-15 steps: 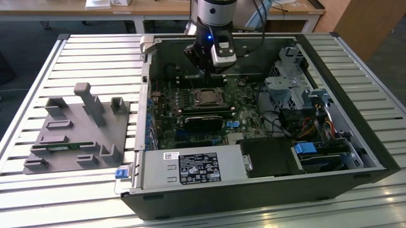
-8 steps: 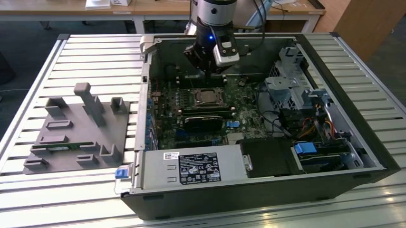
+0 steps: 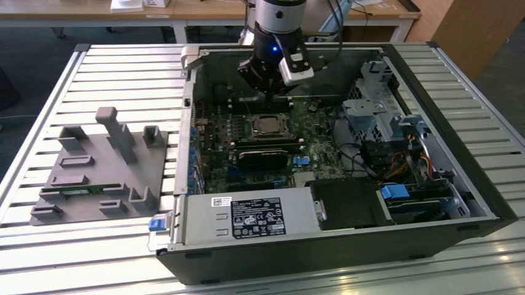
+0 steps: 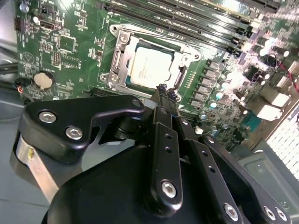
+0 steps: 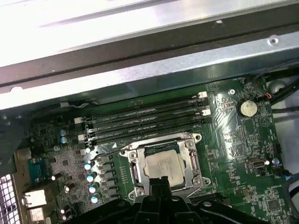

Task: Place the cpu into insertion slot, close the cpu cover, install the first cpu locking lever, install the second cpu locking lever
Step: 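Install the first cpu locking lever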

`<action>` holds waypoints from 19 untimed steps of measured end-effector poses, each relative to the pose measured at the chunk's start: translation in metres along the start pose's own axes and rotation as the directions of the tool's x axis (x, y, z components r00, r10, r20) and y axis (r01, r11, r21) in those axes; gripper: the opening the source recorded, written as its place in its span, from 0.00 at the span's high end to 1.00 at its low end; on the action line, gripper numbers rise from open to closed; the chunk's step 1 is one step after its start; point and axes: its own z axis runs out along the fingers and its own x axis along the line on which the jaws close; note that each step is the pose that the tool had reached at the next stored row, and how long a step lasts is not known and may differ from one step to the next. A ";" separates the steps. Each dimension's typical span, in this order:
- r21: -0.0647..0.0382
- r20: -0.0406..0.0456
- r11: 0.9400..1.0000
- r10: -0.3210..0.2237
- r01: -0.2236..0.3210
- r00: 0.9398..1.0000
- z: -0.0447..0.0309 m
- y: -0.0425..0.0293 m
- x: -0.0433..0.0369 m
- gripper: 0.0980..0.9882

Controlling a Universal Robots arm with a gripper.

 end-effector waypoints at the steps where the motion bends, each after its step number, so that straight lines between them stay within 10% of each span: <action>1: 0.000 0.000 1.000 -0.010 0.010 1.000 0.0000 0.0000 0.0000 0.99; 19: 0.004 0.002 0.983 -0.182 0.182 0.983 0.0000 0.0000 0.0001 0.99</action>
